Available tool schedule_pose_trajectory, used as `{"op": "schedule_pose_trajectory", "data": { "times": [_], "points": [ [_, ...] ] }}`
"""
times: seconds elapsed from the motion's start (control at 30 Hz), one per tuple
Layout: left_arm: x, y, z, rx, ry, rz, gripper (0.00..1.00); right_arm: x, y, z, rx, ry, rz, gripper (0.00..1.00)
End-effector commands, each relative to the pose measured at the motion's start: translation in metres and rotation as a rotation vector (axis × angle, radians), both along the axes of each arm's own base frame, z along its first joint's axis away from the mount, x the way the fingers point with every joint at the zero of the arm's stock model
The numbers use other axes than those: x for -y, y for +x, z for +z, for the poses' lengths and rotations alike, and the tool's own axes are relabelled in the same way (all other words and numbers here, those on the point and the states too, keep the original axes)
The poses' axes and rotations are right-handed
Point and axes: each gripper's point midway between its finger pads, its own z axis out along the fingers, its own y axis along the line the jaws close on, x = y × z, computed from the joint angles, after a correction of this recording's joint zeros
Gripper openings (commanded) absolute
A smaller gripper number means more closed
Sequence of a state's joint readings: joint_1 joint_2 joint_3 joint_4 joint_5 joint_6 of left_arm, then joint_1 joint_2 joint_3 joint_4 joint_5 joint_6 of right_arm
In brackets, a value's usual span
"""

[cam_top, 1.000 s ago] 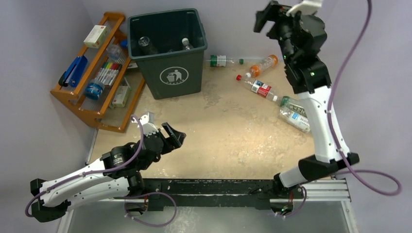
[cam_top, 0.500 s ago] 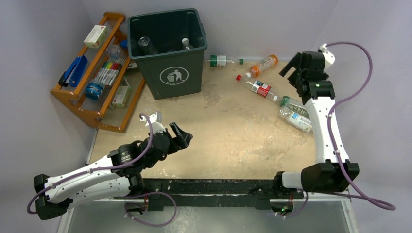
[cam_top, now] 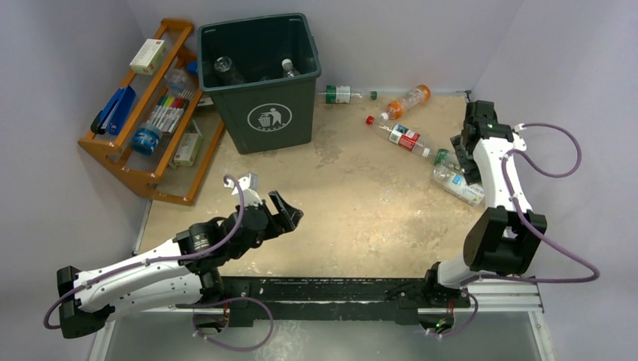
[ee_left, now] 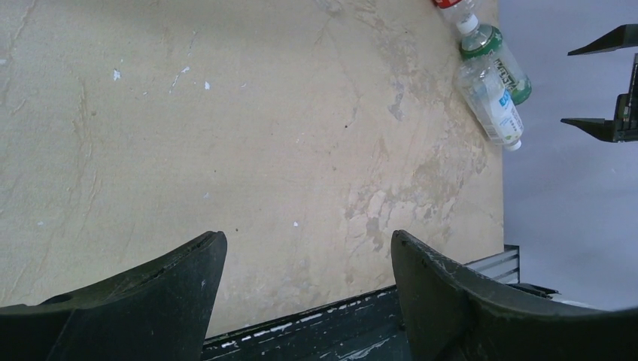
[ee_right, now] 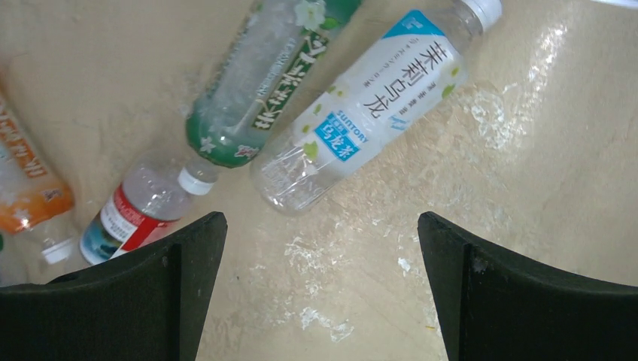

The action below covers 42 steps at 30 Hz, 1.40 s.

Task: Put the plastic bottles in the bin
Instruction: Pick up the plastic bottle at the center of the board.

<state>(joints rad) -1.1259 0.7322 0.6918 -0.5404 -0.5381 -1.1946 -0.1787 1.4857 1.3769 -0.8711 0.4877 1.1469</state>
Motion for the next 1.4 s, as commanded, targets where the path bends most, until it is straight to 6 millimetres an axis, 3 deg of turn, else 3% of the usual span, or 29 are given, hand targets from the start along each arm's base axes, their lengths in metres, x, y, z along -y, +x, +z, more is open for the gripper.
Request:
{"op": "schedule_pose_trajectory", "data": {
  "times": [0.0,0.47,0.87,1.13,1.37],
  "points": [
    [0.005,0.002,0.018,0.026,-0.013,-0.017,0.8,0.01,-0.017,-0.012,-0.005,0.005,-0.203,0.99],
    [0.007,0.002,0.009,-0.012,0.029,-0.014,0.8,0.023,-0.047,-0.056,-0.086,-0.036,-0.495,1.0],
    [0.019,0.006,0.001,-0.027,0.084,-0.036,0.8,0.035,-0.025,-0.078,-0.033,-0.05,-0.469,1.0],
    [0.027,0.007,-0.007,-0.039,0.092,-0.049,0.8,0.045,-0.022,-0.102,-0.08,-0.026,-0.475,1.0],
    [0.032,0.008,-0.012,-0.048,0.096,-0.056,0.8,0.049,-0.021,-0.11,-0.09,-0.029,-0.453,0.99]
  ]
}}
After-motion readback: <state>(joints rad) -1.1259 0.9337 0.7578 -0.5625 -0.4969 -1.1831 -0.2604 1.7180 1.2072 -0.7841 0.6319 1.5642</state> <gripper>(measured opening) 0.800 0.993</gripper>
